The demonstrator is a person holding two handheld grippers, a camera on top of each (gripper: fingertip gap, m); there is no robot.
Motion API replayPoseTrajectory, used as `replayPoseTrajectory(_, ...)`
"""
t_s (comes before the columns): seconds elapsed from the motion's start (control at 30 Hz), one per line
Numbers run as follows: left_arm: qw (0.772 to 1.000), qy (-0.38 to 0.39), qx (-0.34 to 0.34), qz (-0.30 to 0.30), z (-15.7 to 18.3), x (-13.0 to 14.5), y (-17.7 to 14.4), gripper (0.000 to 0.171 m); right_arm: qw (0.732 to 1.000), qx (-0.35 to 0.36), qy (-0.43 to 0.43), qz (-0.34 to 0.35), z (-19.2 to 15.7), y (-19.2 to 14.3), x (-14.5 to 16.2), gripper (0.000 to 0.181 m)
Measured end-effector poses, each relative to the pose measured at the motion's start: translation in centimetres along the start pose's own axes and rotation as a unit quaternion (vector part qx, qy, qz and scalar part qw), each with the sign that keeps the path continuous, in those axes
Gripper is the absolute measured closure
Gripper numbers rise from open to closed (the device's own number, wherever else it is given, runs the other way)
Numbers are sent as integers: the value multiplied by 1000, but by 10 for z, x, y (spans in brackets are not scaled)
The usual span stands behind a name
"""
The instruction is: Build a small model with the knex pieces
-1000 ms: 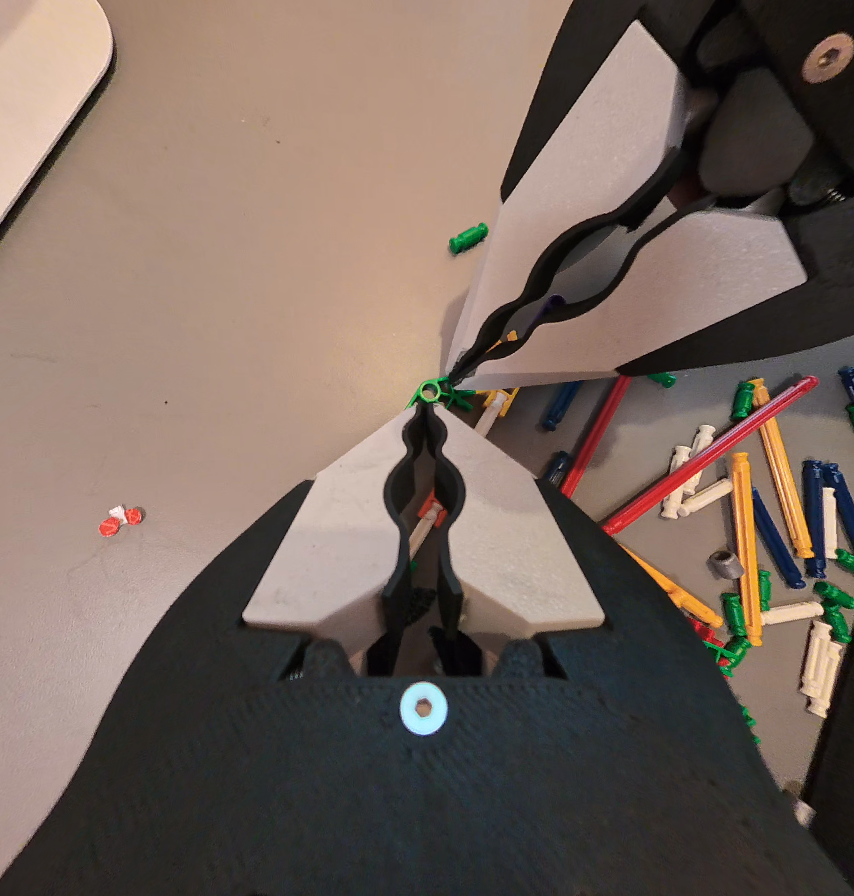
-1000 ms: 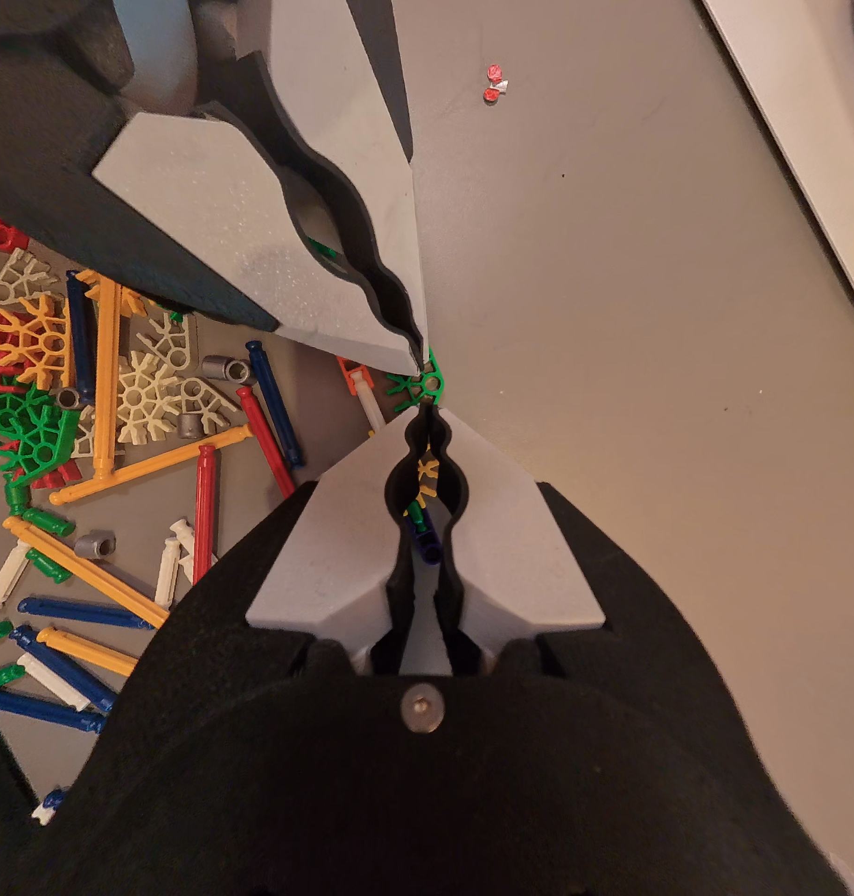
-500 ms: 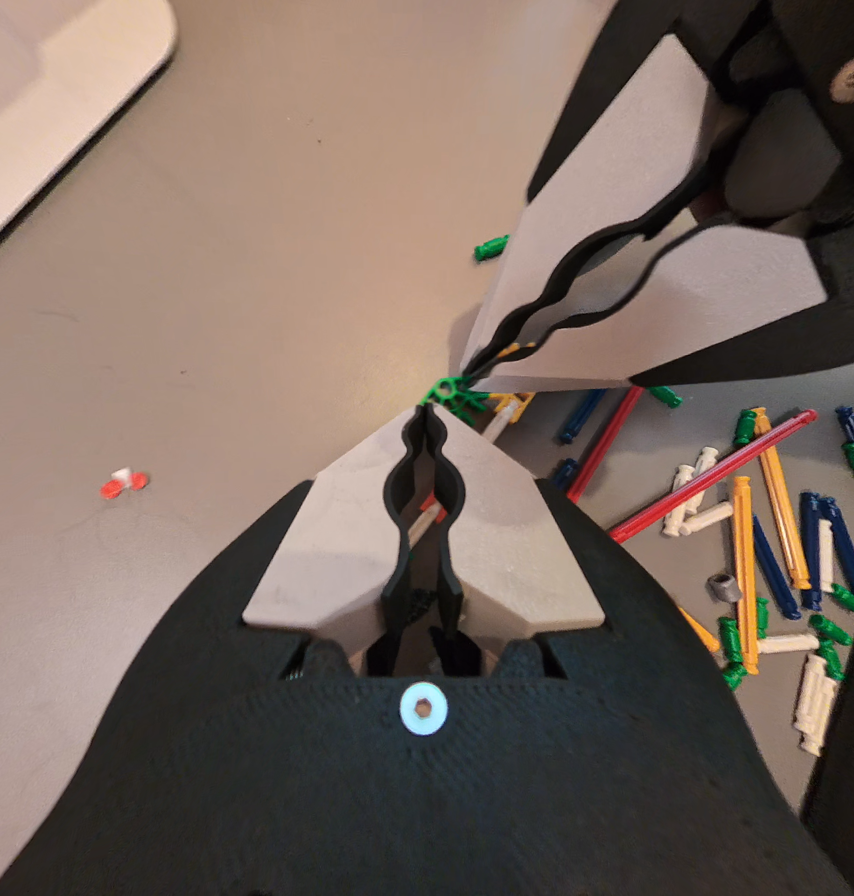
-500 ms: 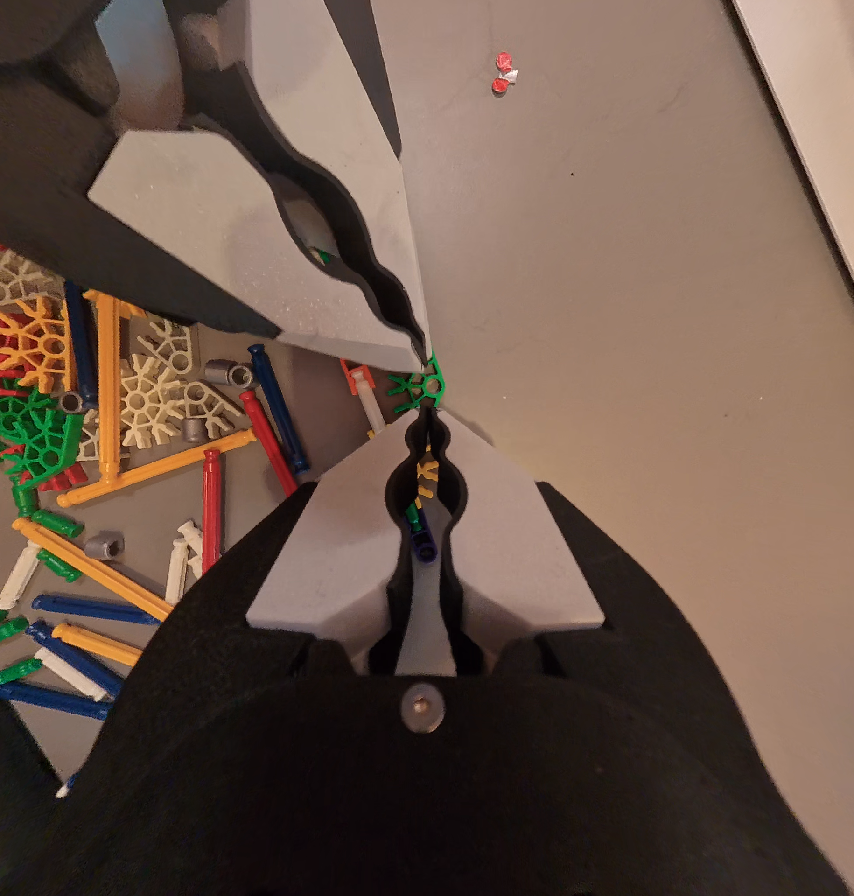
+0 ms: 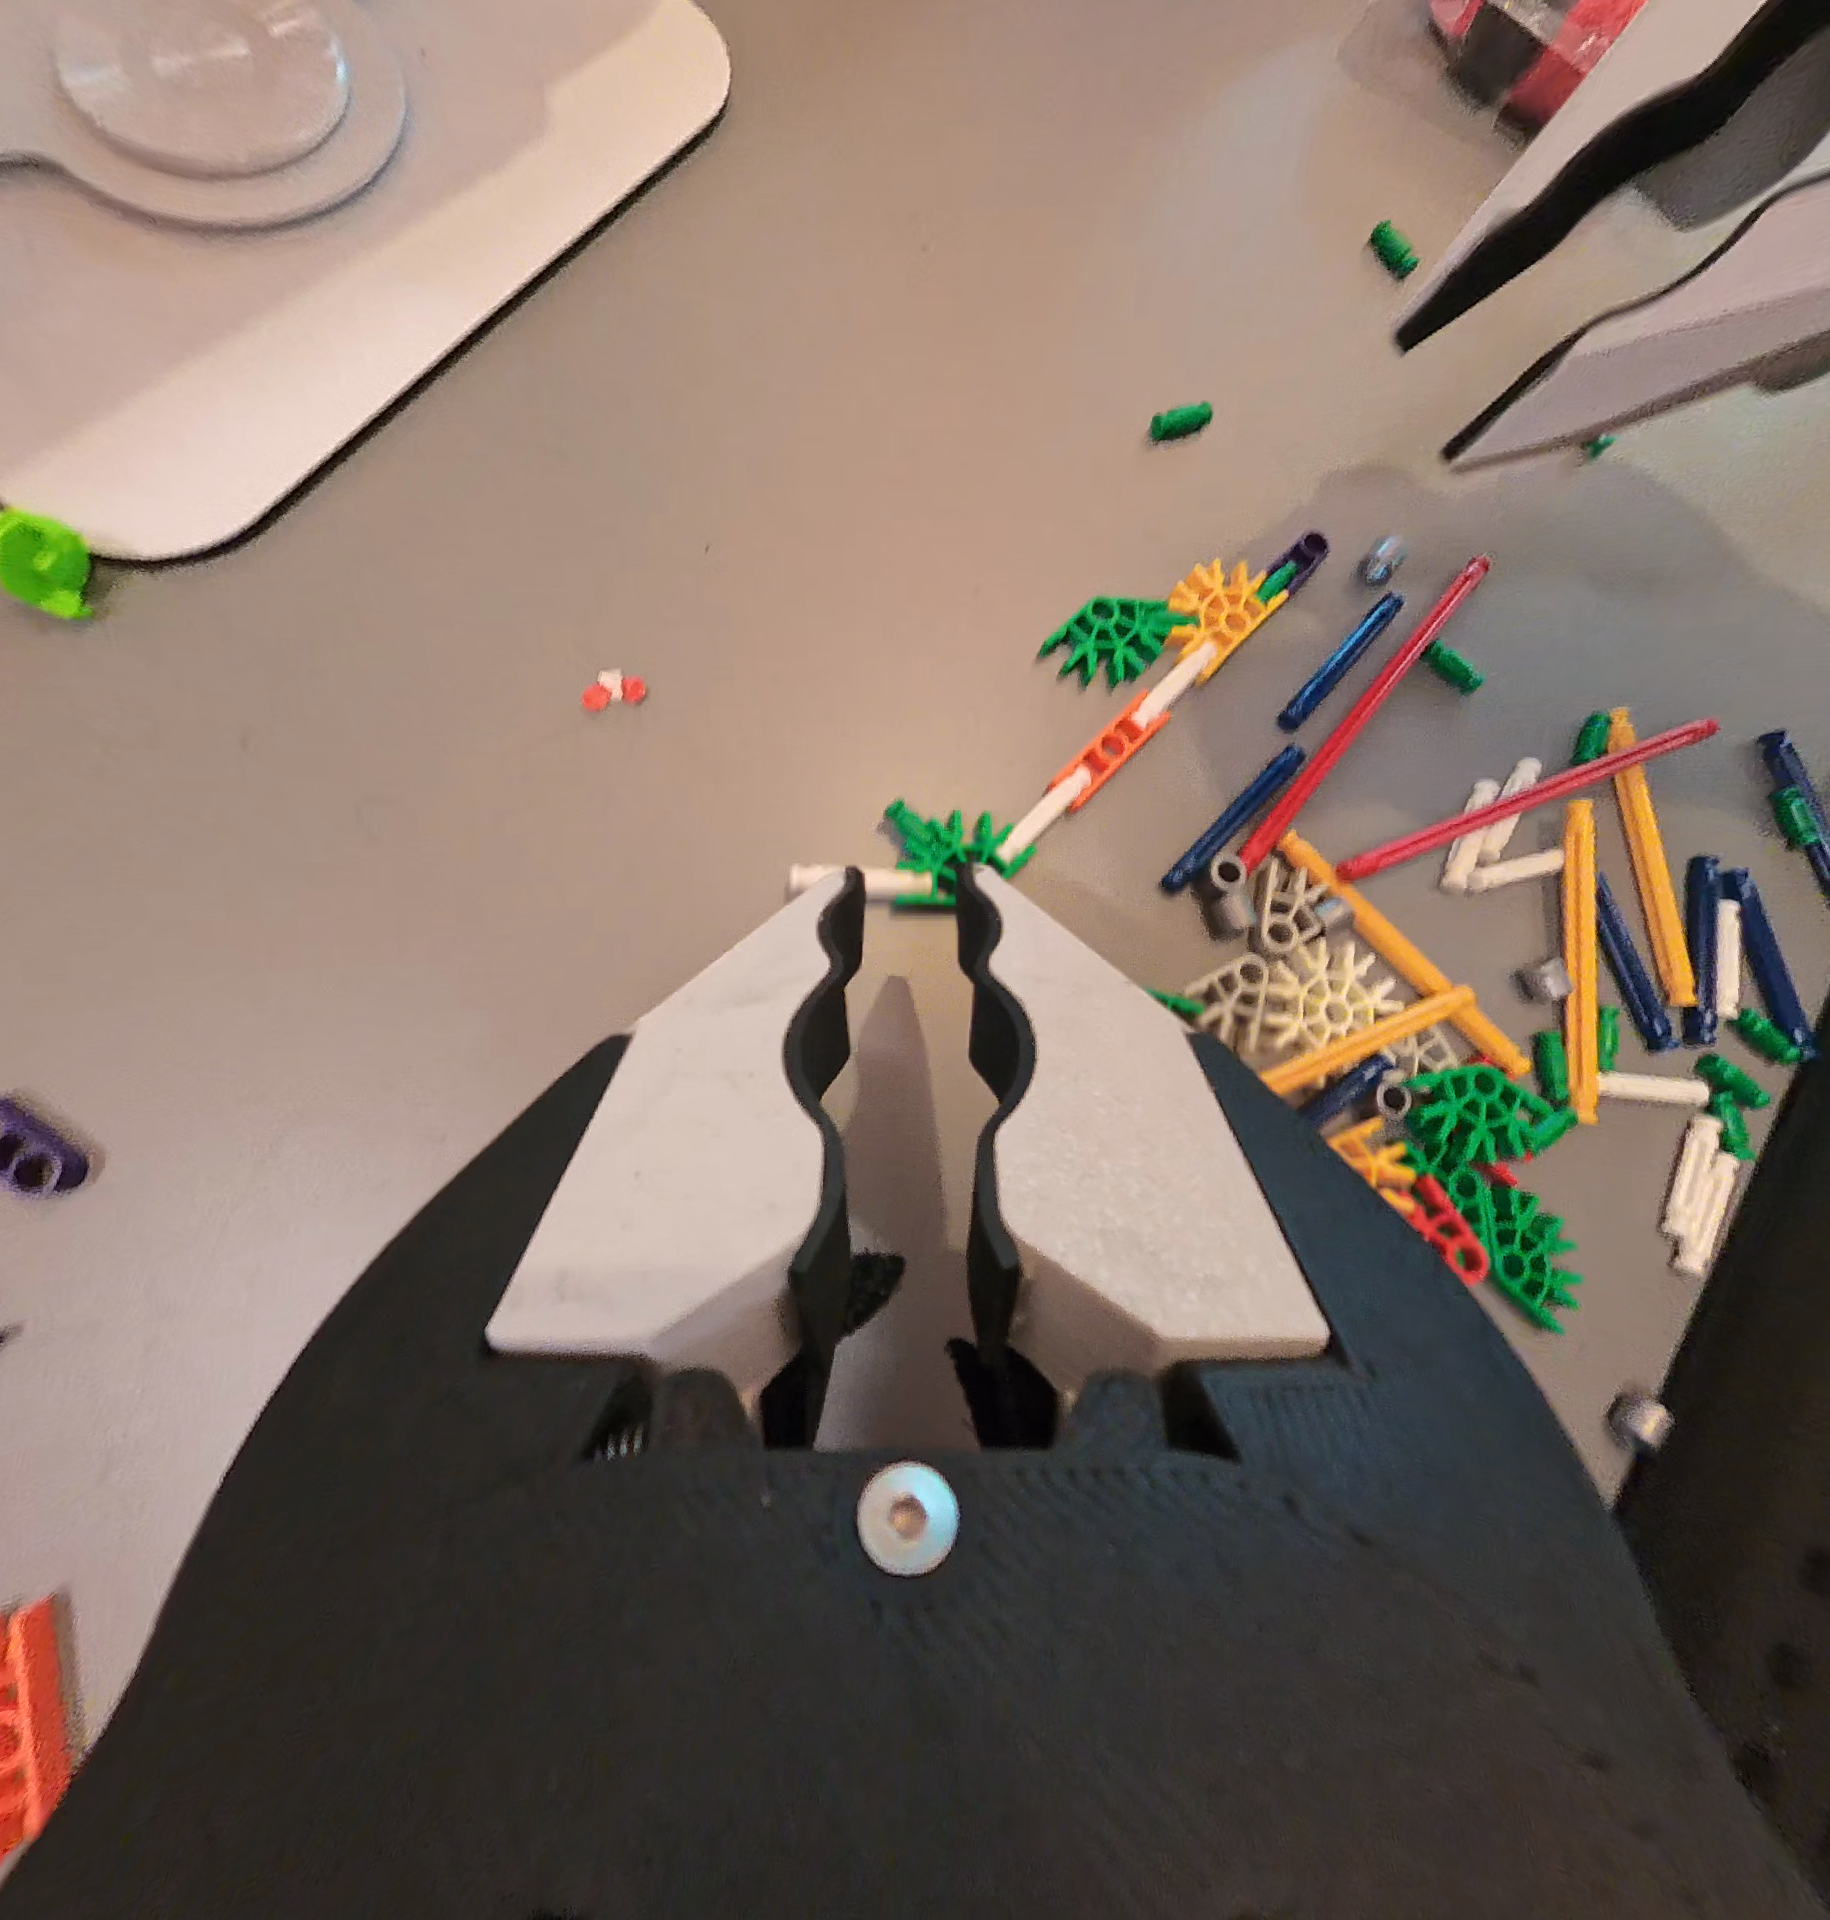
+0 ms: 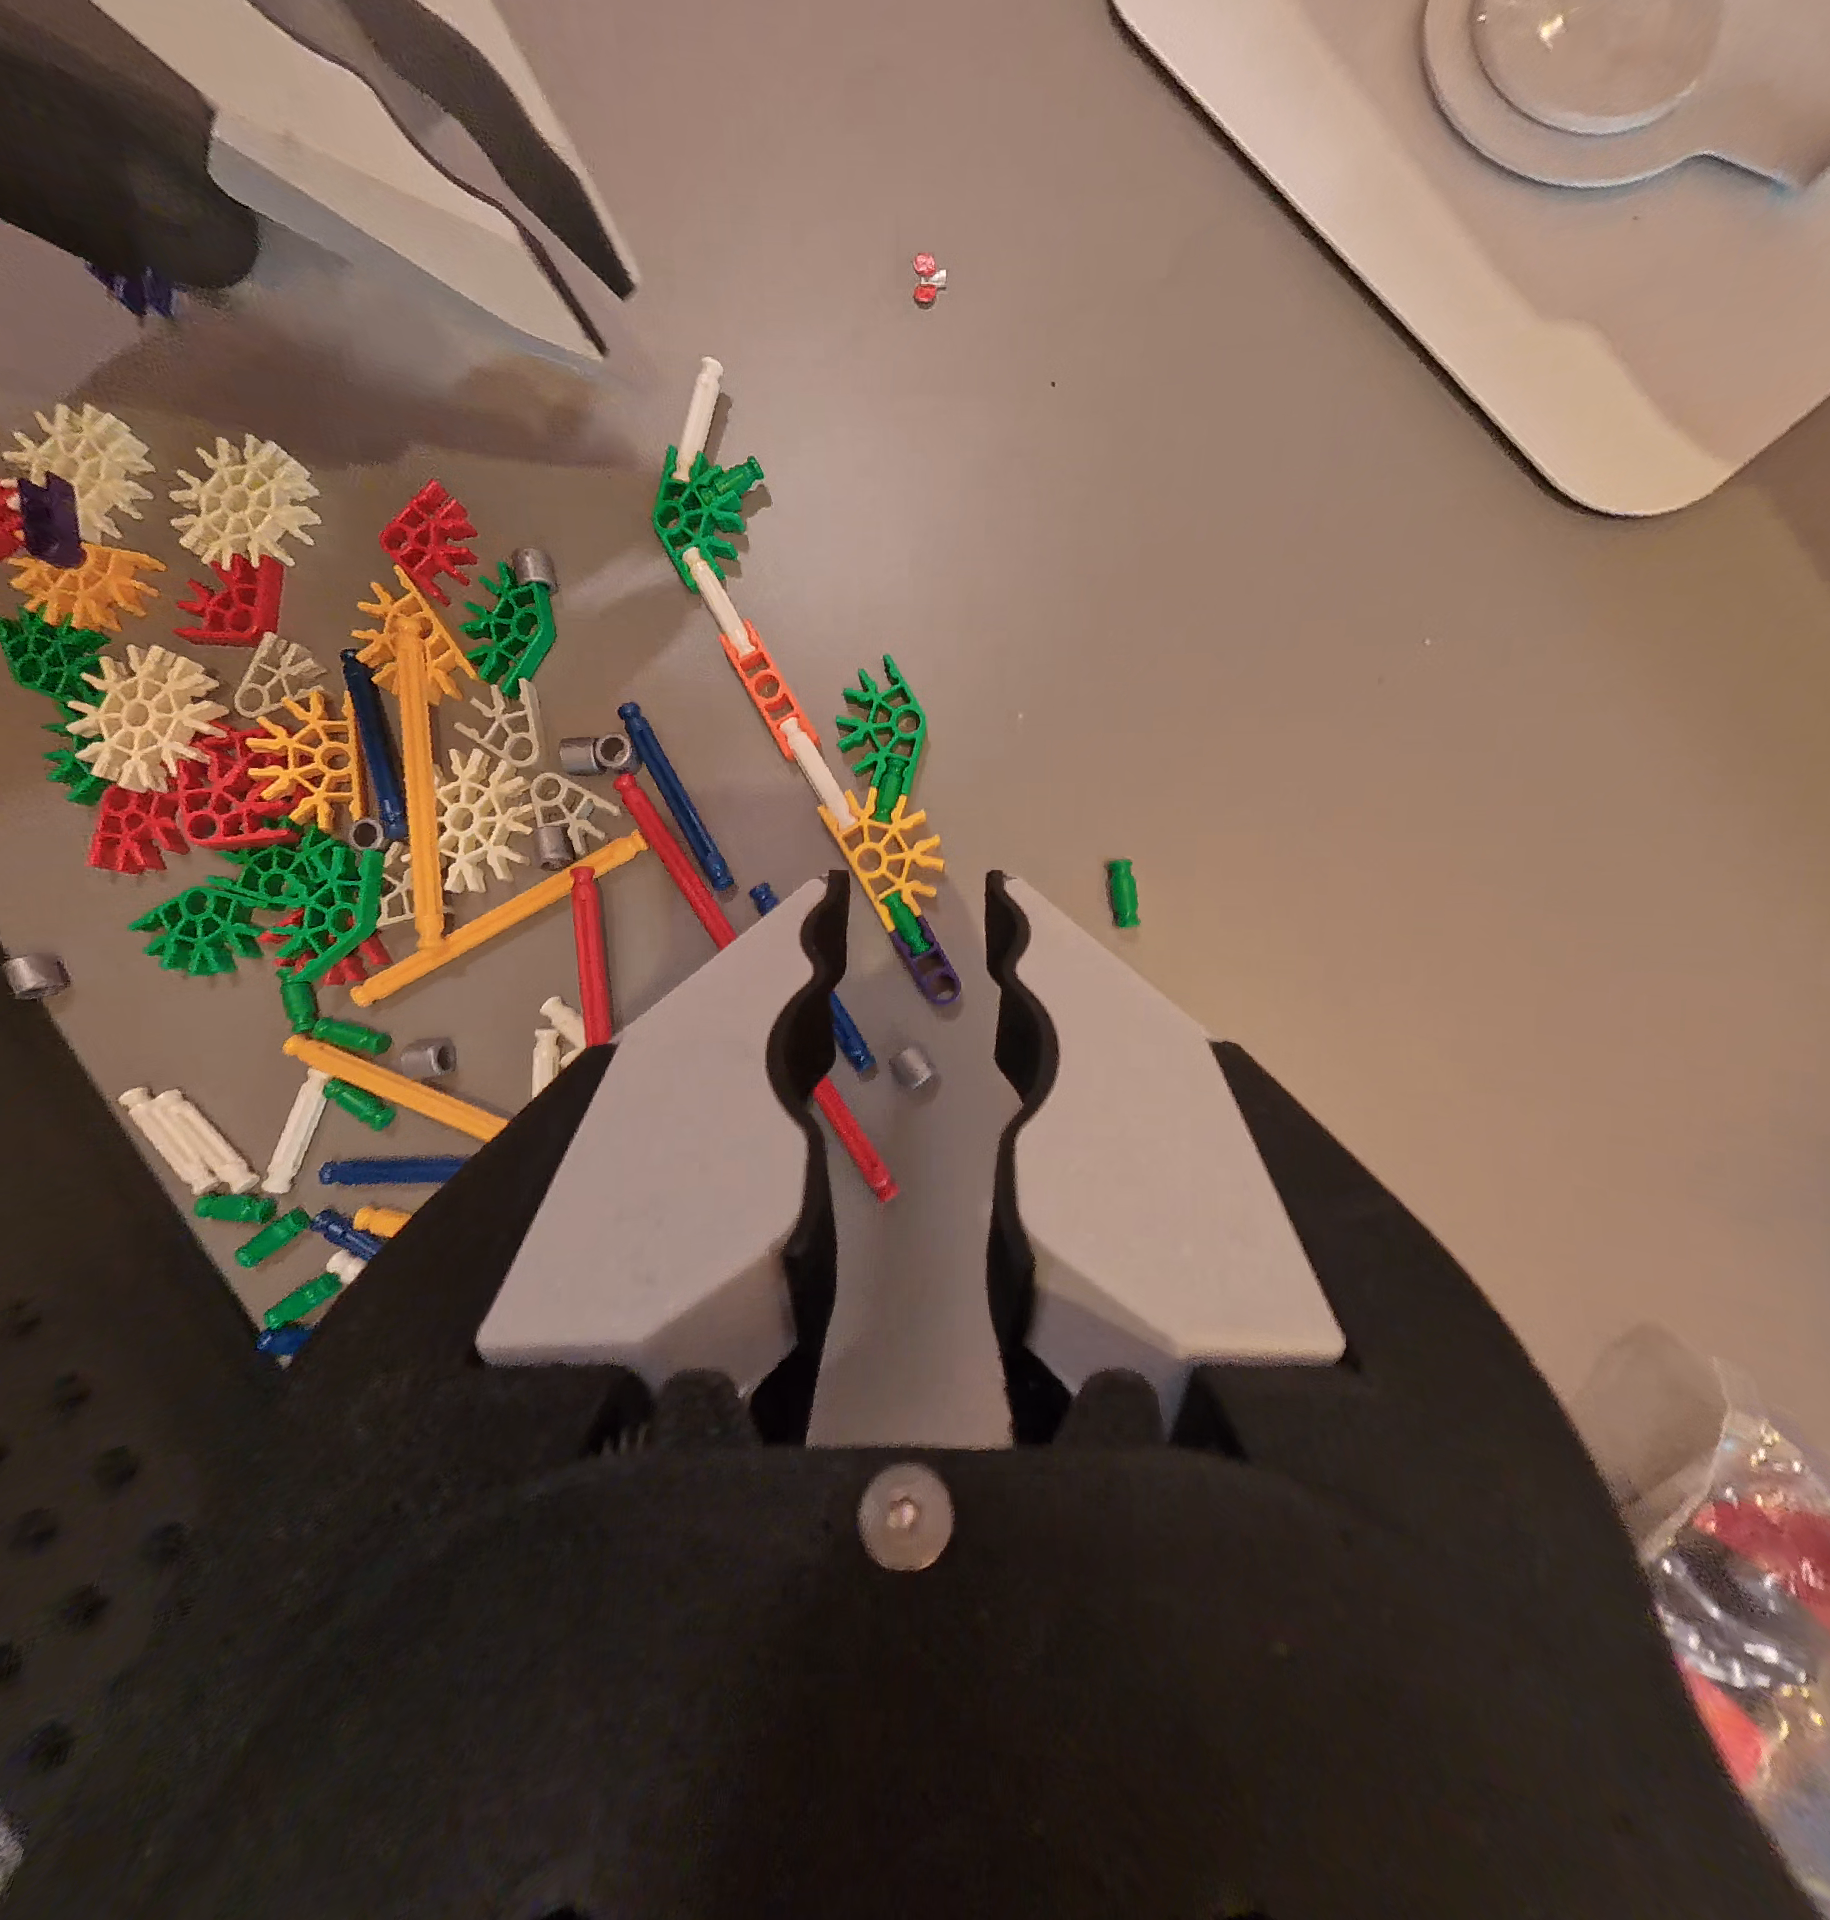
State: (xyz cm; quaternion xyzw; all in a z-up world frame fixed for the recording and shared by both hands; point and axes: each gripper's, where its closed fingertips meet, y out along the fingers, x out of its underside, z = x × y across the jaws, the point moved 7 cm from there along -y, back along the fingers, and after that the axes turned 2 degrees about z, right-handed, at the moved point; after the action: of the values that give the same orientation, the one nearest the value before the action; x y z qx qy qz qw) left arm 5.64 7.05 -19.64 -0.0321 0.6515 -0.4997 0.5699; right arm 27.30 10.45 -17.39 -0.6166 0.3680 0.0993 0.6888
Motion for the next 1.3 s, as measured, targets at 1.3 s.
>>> replayPoseTrajectory(1.3, 998, 19, -26, 47, 41, 95, -53, 144, 978, 62, 146, 133, -83, 1, 67, 147)
